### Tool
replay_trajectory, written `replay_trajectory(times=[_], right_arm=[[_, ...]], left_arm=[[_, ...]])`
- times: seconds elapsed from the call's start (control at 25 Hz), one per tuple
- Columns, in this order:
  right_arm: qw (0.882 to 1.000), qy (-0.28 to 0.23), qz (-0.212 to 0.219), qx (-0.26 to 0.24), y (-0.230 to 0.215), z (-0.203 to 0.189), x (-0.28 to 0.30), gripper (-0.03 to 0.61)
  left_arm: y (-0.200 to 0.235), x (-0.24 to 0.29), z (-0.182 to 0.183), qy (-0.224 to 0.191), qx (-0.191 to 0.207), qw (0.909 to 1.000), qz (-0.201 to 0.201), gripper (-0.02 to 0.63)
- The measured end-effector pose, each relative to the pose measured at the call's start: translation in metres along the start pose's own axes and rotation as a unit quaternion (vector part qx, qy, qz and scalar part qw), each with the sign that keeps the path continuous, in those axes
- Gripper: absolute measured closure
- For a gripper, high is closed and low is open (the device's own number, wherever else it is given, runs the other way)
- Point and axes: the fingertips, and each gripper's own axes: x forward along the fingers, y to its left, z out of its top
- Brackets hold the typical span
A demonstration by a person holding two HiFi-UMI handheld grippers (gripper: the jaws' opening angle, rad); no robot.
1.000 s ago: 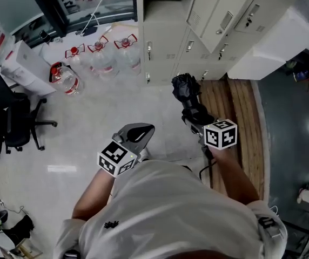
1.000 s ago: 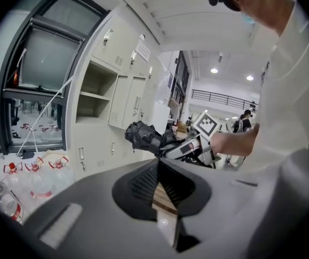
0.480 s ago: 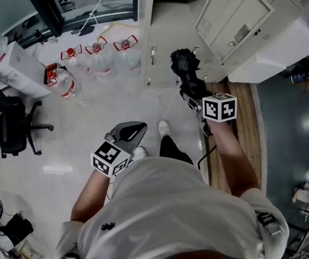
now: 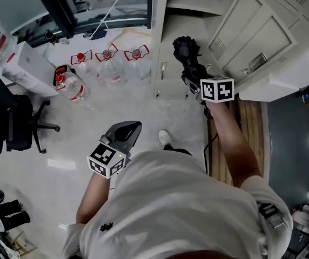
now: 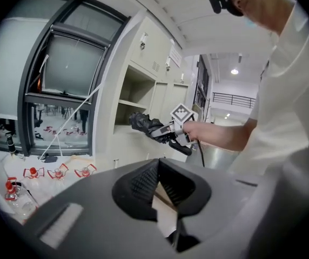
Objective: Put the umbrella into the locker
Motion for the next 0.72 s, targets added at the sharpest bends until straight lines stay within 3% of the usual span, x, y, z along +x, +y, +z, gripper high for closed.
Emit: replay_trajectory(times=[0.72], right_arm=[[0.996,0.028,-0.008,-0.079,-0.082,0.124,0.143,0.333]], left_arm=[[0.070,0.059,0.034,-0.017,-0.027,0.9938,0.107,0.558]])
